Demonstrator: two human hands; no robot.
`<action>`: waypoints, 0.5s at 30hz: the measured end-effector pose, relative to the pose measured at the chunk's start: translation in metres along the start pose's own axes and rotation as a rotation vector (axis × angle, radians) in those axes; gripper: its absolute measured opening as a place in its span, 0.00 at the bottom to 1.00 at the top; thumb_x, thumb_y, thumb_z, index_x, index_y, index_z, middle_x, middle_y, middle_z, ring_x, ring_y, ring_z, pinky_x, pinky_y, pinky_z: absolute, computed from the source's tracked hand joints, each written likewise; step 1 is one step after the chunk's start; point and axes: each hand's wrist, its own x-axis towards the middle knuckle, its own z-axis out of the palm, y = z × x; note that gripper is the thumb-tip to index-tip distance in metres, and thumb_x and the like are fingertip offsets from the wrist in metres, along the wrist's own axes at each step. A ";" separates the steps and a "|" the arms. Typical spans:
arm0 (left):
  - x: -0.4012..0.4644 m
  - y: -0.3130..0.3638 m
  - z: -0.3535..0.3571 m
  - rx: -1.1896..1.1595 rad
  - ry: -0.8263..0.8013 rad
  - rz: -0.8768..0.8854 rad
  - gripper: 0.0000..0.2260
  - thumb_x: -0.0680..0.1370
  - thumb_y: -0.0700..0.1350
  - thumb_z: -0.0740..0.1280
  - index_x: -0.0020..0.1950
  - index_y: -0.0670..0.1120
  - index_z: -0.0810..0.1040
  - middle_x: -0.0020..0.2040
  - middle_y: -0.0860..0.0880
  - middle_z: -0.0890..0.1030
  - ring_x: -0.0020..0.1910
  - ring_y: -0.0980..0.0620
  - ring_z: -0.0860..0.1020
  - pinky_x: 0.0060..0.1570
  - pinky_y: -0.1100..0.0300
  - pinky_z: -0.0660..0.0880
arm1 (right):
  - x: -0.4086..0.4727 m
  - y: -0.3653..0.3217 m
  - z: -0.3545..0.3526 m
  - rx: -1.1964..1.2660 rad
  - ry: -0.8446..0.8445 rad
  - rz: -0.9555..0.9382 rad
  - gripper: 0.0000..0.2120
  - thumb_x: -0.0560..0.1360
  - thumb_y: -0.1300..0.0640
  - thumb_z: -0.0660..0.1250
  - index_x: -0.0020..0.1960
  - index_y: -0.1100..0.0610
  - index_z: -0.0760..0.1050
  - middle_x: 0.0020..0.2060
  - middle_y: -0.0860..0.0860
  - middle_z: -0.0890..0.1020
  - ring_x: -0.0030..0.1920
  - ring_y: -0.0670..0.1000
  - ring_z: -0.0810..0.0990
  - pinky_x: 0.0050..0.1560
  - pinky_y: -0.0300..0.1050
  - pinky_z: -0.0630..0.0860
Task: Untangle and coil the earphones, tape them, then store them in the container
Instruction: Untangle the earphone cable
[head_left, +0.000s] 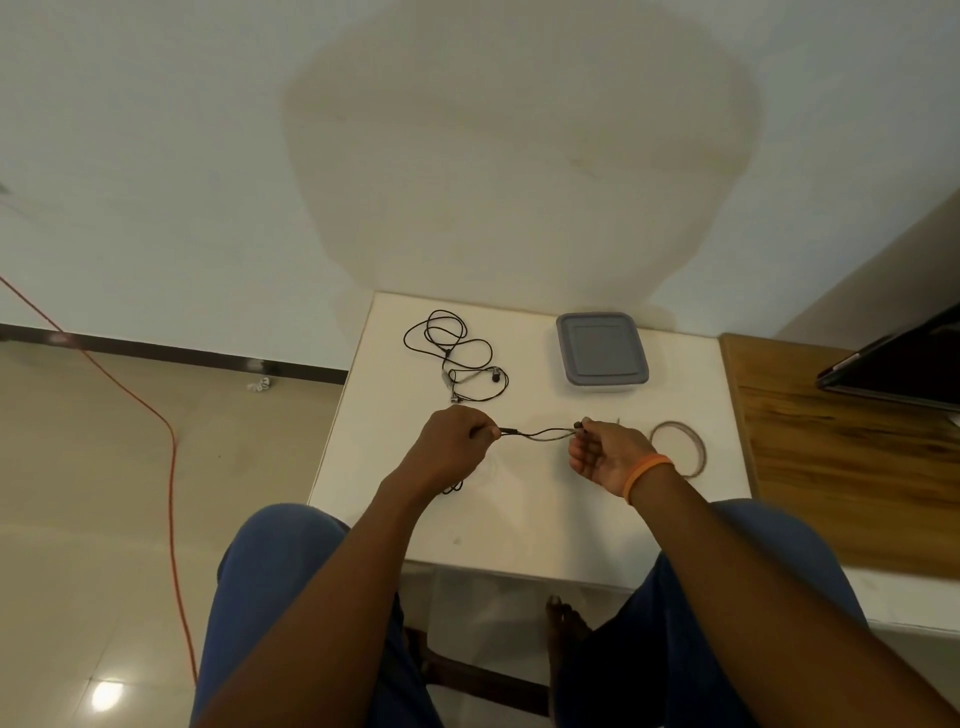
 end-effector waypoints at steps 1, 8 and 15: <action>0.001 0.001 0.000 -0.024 -0.002 -0.012 0.09 0.81 0.43 0.63 0.47 0.44 0.83 0.32 0.56 0.74 0.31 0.59 0.71 0.32 0.67 0.64 | 0.000 0.000 0.000 0.007 0.002 0.015 0.12 0.80 0.57 0.62 0.41 0.62 0.74 0.35 0.56 0.77 0.34 0.52 0.75 0.36 0.46 0.75; 0.003 0.007 0.010 -0.163 -0.084 -0.026 0.10 0.82 0.44 0.60 0.47 0.48 0.81 0.37 0.51 0.78 0.28 0.58 0.69 0.29 0.66 0.67 | -0.016 -0.007 0.004 -0.561 0.112 -0.253 0.16 0.76 0.50 0.66 0.43 0.64 0.79 0.35 0.55 0.81 0.35 0.53 0.78 0.36 0.44 0.74; 0.002 0.020 0.008 -0.312 -0.101 0.049 0.11 0.82 0.46 0.63 0.44 0.47 0.83 0.28 0.57 0.75 0.24 0.62 0.67 0.28 0.67 0.65 | -0.030 0.001 0.016 -1.311 -0.153 -0.980 0.16 0.77 0.53 0.66 0.64 0.53 0.74 0.58 0.51 0.80 0.57 0.52 0.78 0.60 0.48 0.74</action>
